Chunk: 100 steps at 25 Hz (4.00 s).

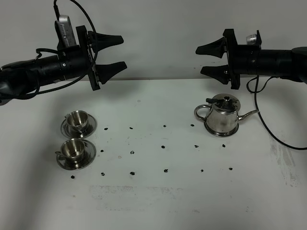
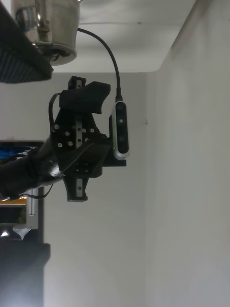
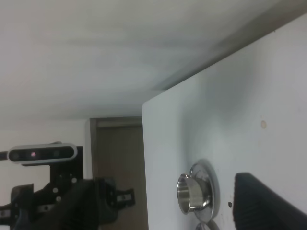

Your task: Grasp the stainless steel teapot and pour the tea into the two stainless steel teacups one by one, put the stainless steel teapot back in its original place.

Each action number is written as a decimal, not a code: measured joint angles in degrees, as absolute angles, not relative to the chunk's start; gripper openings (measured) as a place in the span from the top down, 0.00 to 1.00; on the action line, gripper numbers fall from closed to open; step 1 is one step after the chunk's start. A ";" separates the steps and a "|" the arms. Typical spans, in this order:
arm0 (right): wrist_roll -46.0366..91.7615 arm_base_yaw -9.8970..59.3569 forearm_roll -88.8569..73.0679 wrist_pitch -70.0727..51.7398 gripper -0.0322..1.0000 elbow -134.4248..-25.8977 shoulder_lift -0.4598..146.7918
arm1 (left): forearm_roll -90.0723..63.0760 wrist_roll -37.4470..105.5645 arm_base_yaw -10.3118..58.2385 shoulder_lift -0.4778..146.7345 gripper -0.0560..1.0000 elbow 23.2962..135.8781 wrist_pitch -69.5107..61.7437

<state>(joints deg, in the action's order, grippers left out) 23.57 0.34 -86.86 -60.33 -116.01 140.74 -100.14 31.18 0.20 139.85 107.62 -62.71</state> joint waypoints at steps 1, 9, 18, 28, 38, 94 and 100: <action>23.57 0.34 -86.86 -60.33 0.40 -116.01 140.74 | -100.19 31.18 0.20 139.85 0.34 107.62 -62.82; 23.57 0.34 -86.86 -60.33 0.40 -116.01 140.74 | -100.32 31.18 0.20 139.85 0.34 107.62 -63.59; 37.87 0.34 -85.90 -57.64 0.42 -116.01 139.53 | -100.23 40.56 0.20 139.85 0.34 107.69 -63.23; 41.69 0.34 -61.77 -46.20 0.44 -116.01 131.44 | -80.08 44.19 0.20 133.74 0.34 107.76 -52.03; 34.11 0.34 -40.34 -44.40 0.44 -116.01 128.85 | -47.09 34.26 0.27 125.55 0.34 107.76 -50.35; 88.08 27.74 -87.33 -15.97 0.47 -65.90 92.81 | -15.35 13.03 -4.47 5.99 0.34 27.74 -59.99; 87.35 27.74 -87.35 -16.13 0.47 -63.88 92.81 | -14.13 13.40 -4.47 3.09 0.34 26.81 -62.75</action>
<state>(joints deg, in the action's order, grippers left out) 87.35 27.74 -87.35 -16.13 -63.88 92.81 -14.13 13.40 -4.47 3.09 26.81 -62.75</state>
